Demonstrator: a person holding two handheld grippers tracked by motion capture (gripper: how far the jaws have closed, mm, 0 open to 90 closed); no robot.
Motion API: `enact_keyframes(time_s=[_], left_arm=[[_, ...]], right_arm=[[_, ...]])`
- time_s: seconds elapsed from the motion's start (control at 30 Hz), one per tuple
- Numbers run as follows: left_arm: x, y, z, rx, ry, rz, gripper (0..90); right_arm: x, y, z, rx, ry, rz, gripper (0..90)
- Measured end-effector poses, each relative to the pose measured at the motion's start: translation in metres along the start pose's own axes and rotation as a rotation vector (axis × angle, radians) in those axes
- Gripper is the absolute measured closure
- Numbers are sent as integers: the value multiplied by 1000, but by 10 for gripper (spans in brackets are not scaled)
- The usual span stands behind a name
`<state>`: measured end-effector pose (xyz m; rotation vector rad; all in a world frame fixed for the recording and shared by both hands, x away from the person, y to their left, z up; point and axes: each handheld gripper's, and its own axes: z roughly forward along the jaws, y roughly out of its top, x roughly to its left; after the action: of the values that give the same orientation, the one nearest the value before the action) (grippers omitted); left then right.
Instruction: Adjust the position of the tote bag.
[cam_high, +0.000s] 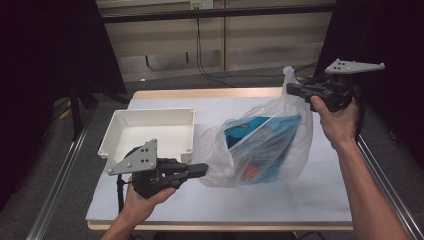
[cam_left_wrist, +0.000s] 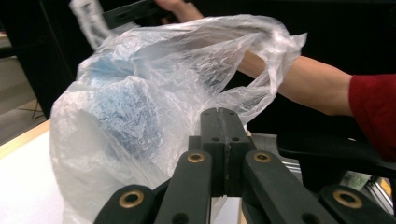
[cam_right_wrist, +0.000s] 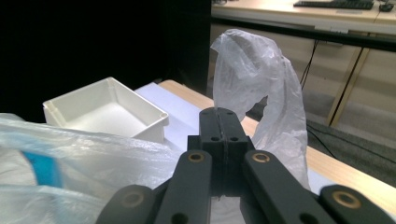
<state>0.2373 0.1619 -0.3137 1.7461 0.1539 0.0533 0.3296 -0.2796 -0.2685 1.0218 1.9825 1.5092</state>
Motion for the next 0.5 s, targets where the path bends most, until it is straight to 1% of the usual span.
enact_keyframes(time_s=[0.03, 0.07, 0.1, 0.13, 0.17, 0.2, 0.23, 0.27, 0.3, 0.33, 0.37, 0.47, 0.5], left_arm=[[1, 0, 0, -6, 1, -2, 900], [1, 0, -2, -8, 15, -5, 900], [3, 0, -3, -7, 17, -1, 900], [3, 0, -4, -17, 19, -10, 900], [5, 0, -5, -11, 22, -4, 900], [5, -1, -5, -20, 29, -13, 900], [7, -1, -6, -14, 35, -10, 900], [8, -1, -7, -20, 46, -18, 900], [10, -2, -8, -18, 49, -20, 900], [12, -1, -9, -6, 60, -21, 900], [14, -2, -9, -24, 61, -31, 900], [21, -3, -11, -22, 90, -41, 900], [23, -3, -11, -23, 90, -44, 900]], right_arm=[[0, 0, -4, -10, 2, 1, 900], [0, -1, -9, -18, 8, 3, 900], [0, -2, -13, -25, 8, -3, 900], [0, -3, -17, -33, 11, -1, 900], [0, -5, -22, -37, 23, -1, 900], [1, -6, -26, -42, 23, -6, 900], [2, -8, -30, -46, 28, -12, 900], [4, -9, -34, -55, 35, -11, 900], [5, -11, -37, -64, 42, -13, 900], [6, -12, -41, -75, 51, -15, 900], [7, -14, -45, -85, 55, -17, 900], [11, -17, -54, -100, 66, -31, 900], [13, -18, -57, -104, 65, -36, 900]])
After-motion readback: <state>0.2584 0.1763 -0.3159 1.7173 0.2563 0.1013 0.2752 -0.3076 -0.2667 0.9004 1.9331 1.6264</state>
